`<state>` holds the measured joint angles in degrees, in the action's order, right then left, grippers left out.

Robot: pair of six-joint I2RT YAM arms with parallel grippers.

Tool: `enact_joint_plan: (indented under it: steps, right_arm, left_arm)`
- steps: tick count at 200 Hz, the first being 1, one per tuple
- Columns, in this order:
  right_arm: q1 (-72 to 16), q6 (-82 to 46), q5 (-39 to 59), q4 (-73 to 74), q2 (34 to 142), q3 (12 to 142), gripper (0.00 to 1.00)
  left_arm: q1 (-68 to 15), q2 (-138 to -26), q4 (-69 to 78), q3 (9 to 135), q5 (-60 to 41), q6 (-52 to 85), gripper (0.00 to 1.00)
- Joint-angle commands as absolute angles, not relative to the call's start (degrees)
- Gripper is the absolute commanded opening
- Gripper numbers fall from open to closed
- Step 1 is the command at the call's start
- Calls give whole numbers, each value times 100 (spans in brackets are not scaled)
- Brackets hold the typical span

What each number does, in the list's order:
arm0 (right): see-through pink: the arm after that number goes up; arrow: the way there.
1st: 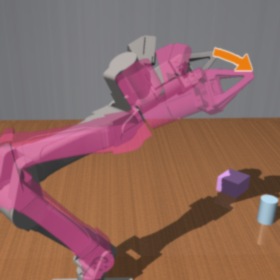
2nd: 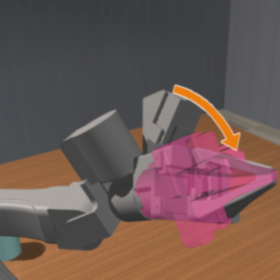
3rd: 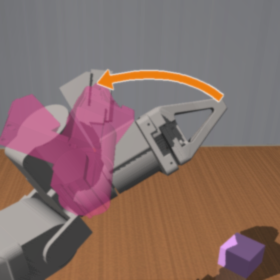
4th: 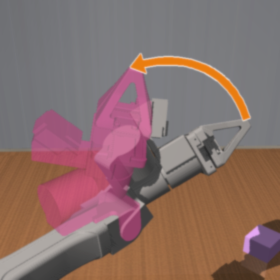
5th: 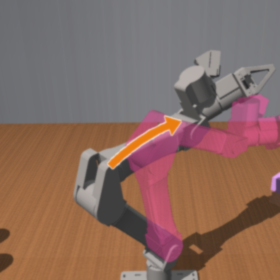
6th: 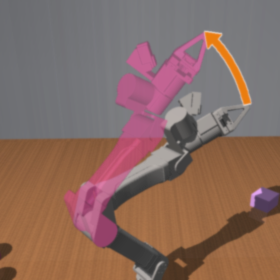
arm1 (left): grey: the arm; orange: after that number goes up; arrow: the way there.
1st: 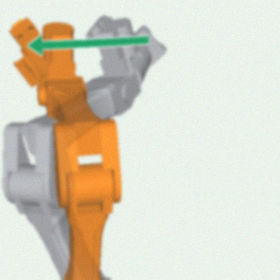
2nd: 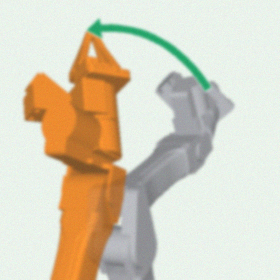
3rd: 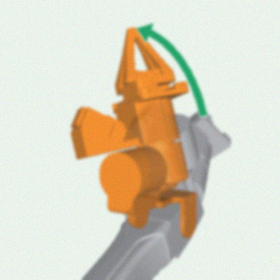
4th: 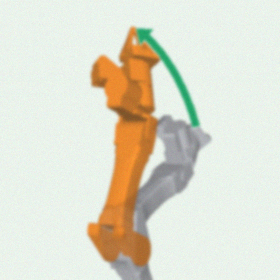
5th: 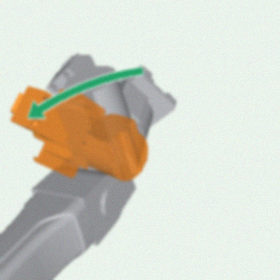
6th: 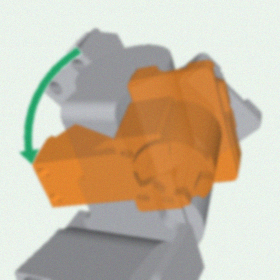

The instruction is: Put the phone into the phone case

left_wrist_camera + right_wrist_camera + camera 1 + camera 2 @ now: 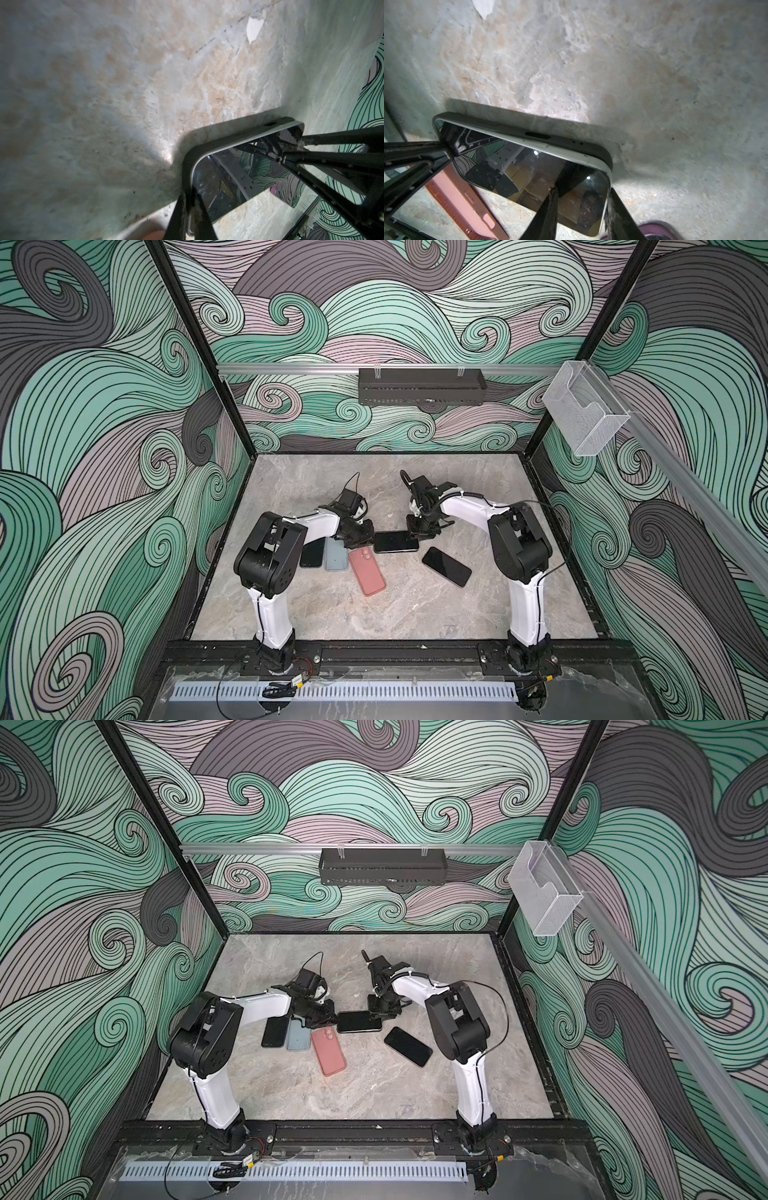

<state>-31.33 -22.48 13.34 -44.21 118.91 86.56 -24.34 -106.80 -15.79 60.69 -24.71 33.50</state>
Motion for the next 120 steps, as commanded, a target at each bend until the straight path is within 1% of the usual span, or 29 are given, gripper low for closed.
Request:
enact_joint_plan:
  steps: [1,42,120]
  right_arm:
    - [-3289,-2121,1365,-4442,11792,8729,39]
    - [-3281,-1944,1003,-4723,11588,8753,41]
    - [-3282,-1820,625,-5004,11250,8635,40]
  left_arm:
    - [-2505,-10934,-1553,6095,-2494,3292,11]
    - [-2505,-10924,-1624,6064,-2443,3292,11]
    - [-2505,-10907,-1687,6047,-2412,3270,10]
